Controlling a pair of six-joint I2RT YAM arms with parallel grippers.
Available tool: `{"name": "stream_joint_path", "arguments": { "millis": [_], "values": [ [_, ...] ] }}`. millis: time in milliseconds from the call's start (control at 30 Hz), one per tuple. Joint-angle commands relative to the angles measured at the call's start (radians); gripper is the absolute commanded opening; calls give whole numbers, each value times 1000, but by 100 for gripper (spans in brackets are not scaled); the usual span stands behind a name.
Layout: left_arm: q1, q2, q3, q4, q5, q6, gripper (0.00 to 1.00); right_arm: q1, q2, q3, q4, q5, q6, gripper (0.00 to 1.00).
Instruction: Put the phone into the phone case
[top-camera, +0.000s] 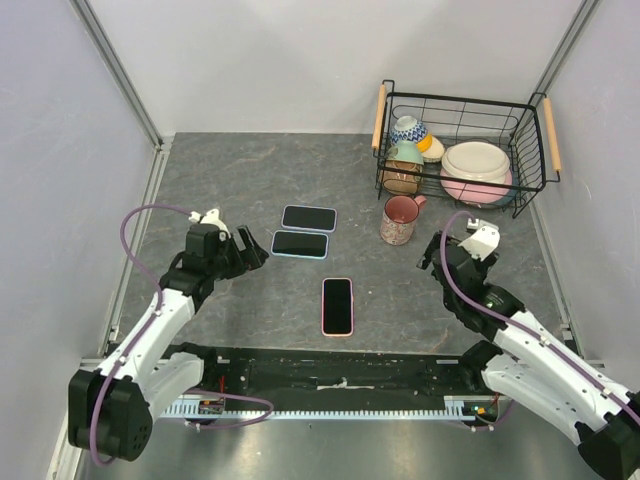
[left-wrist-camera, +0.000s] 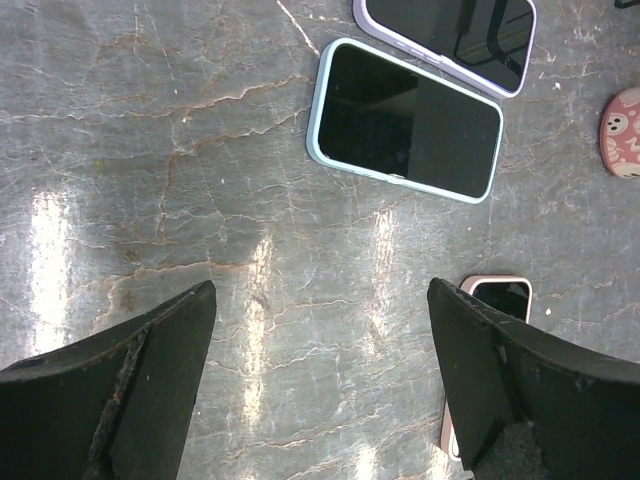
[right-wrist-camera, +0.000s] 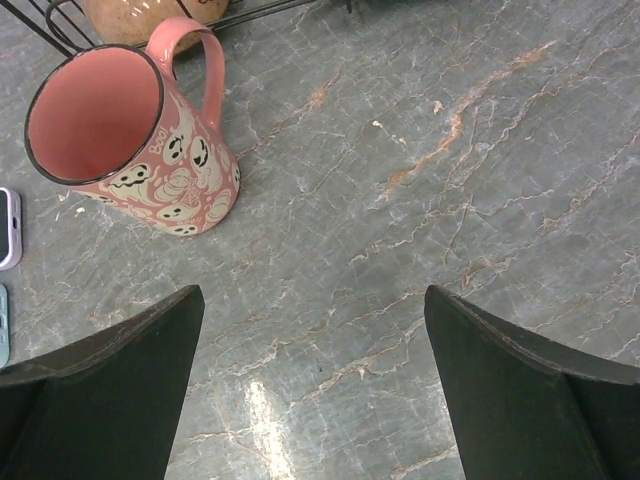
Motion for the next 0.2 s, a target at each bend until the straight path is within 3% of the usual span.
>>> {"name": "stream_joint_path", "arguments": {
  "millis": [0, 167],
  "values": [
    [4, -41, 1, 1, -65, -3, 93, -2, -30, -32, 79, 12, -19, 98],
    [4, -55, -16, 42, -146, 31, 95, -2, -18, -108, 326, 25, -199, 98]
  ]
}}
